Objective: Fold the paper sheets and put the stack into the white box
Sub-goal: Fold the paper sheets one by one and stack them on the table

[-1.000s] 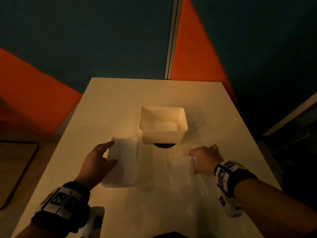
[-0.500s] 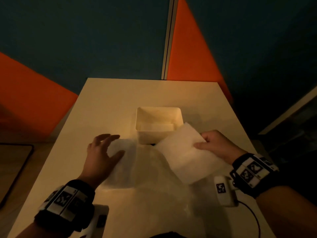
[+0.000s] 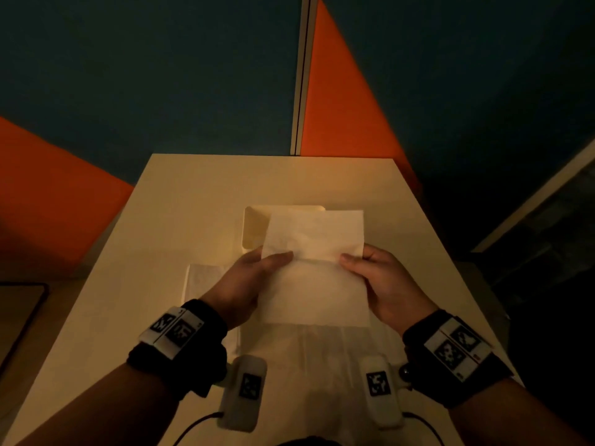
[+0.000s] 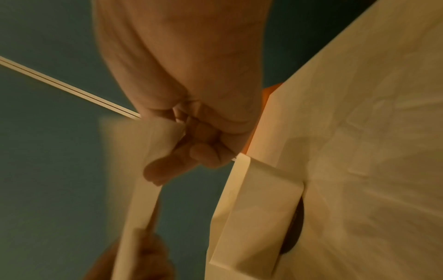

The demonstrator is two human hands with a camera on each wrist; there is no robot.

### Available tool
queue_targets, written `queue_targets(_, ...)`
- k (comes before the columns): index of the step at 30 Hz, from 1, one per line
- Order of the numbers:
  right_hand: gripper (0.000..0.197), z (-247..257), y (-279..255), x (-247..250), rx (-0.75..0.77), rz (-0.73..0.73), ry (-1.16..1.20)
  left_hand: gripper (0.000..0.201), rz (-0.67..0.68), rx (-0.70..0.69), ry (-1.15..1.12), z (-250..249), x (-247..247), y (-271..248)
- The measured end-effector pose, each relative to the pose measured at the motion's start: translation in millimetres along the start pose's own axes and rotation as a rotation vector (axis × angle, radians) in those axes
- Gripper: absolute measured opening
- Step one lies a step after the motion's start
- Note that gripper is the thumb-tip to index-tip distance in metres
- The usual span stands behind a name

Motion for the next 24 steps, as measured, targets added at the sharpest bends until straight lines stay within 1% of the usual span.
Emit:
queue_targets(2,0.021,3,-1,2,0.009,0.016,-0.006,0.023,-0.016,-0.060,-0.031,-5,-2,1)
queue_targets(4,0.023,7,-1,7,0.022,0.024,-0.011,0.023,-0.013,-0.099,-0.020,-9,-1,1)
queue_targets(9,0.028,26,0,17,0.086,0.067,-0.070,0.028,0.053,-0.107,0.047,-15,6,-3)
queue_targets(12,0.028,39,1,18,0.119,0.075,-0.146,0.031,0.137,-0.086,0.111,-19,13,-5)
queue_targets(15,0.027,49,3,15,0.100,0.094,-0.268,0.036,0.294,-0.030,0.174,-23,18,-8)
queue_targets(16,0.029,51,4,13,0.076,0.117,-0.299,0.038,0.356,-0.014,0.183,-24,17,-11)
queue_targets(18,0.029,54,5,7,0.055,0.187,-0.371,0.042,0.427,0.007,0.212,-26,13,-15)
queue_targets(21,0.031,55,9,-9,0.096,0.335,-0.498,0.040,0.427,0.021,0.263,-26,5,-14)
queue_targets(24,0.030,52,9,-27,0.097,0.466,-0.600,0.039,0.419,0.015,0.339,-22,-2,-10)
Point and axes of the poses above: each hand's wrist, its own y-axis towards the middle knuckle, its own x-axis out of the back of the hand, z = x × y, the point moved 4 cm from there along y, towards the middle knuckle, and after that the axes turned 7 degrees about x, right-handed, at the moved point
